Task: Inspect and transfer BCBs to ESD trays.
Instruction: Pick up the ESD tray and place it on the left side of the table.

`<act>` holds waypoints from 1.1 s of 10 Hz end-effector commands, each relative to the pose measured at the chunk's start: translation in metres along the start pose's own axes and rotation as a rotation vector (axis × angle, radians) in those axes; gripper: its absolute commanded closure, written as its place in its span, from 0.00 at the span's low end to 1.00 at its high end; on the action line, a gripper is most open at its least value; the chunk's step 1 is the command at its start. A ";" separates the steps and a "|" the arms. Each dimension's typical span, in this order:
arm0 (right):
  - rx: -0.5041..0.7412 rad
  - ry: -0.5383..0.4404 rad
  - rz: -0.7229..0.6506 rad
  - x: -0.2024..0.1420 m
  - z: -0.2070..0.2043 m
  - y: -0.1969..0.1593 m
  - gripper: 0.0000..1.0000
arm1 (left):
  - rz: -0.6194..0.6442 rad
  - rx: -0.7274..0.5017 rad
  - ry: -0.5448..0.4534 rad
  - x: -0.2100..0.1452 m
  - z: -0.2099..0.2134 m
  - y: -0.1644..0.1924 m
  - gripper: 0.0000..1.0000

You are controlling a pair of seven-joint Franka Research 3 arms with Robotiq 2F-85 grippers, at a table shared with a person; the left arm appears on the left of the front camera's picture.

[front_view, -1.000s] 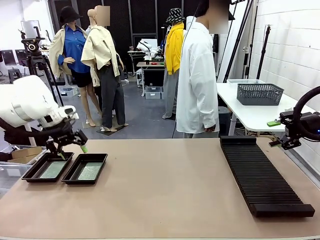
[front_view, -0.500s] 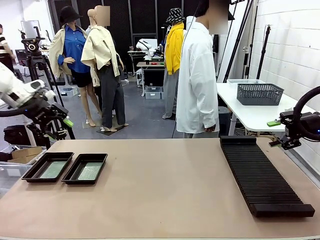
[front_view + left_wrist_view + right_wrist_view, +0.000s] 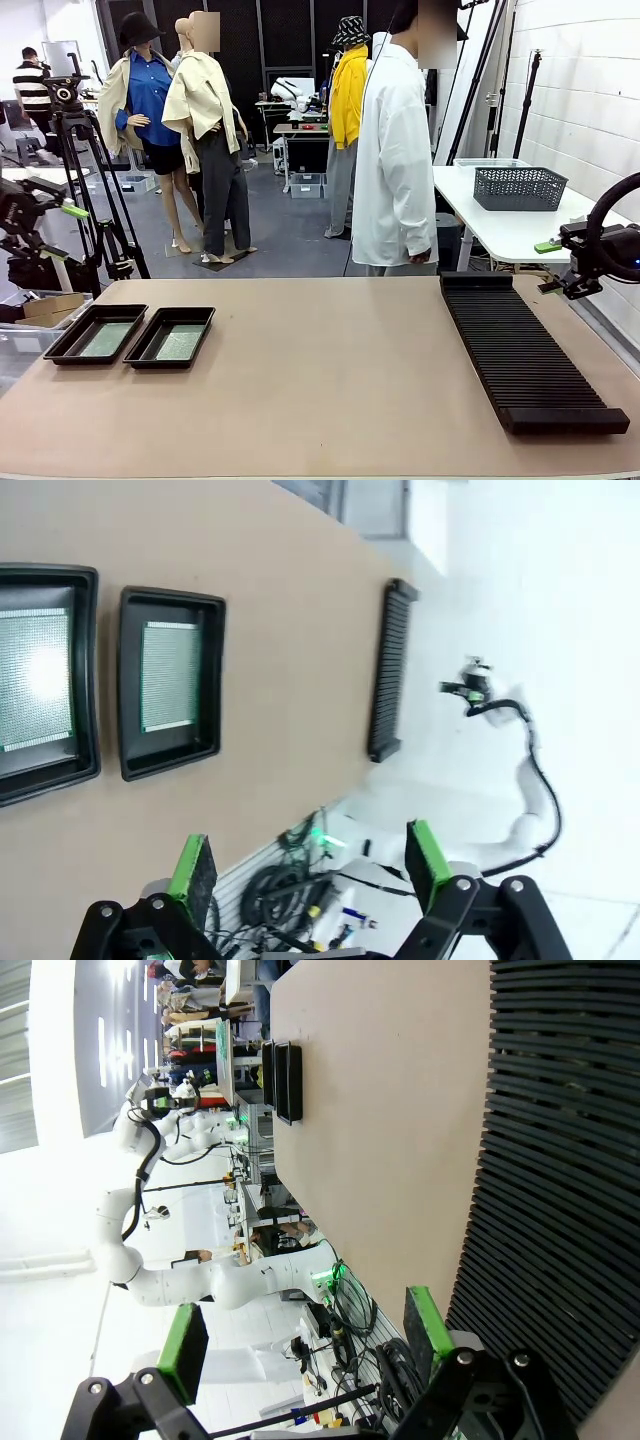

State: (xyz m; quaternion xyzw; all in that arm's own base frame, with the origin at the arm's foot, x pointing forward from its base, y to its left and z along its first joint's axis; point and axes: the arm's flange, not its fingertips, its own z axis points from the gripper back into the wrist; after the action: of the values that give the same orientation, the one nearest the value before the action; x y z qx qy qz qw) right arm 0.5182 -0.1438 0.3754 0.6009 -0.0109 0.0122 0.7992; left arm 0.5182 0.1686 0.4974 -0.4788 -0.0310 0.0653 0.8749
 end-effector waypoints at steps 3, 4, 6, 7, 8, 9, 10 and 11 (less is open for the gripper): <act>-0.004 -0.008 -0.011 0.001 -0.002 0.003 0.00 | -0.036 -0.227 0.029 0.009 0.009 0.040 0.00; -0.004 -0.008 -0.011 0.001 -0.002 0.003 0.00 | -0.046 -0.274 0.035 0.008 0.009 0.053 0.00; -0.004 -0.008 -0.011 0.001 -0.002 0.003 0.00 | -0.077 -0.325 0.042 0.000 0.013 0.071 0.00; -0.004 -0.008 -0.011 0.001 -0.002 0.003 0.00 | -0.095 -0.336 0.049 -0.003 0.014 0.077 0.00; -0.004 -0.008 -0.011 0.001 -0.002 0.003 0.00 | -0.102 -0.351 0.054 -0.004 0.013 0.084 0.00; -0.004 -0.008 -0.011 0.001 -0.002 0.003 0.00 | -0.100 -0.361 0.062 -0.005 0.009 0.093 0.00; -0.004 -0.008 -0.011 0.001 -0.002 0.003 0.00 | -0.107 -0.366 0.073 -0.005 0.004 0.099 0.00; -0.004 -0.008 -0.011 0.001 -0.002 0.003 0.00 | -0.107 -0.370 0.091 -0.004 -0.002 0.105 0.00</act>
State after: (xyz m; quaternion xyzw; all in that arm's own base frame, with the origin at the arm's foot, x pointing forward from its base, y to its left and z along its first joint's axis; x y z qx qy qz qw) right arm 0.5182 -0.1437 0.3754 0.6009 -0.0109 0.0123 0.7992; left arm 0.5043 0.2206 0.4131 -0.6250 -0.0289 0.0064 0.7801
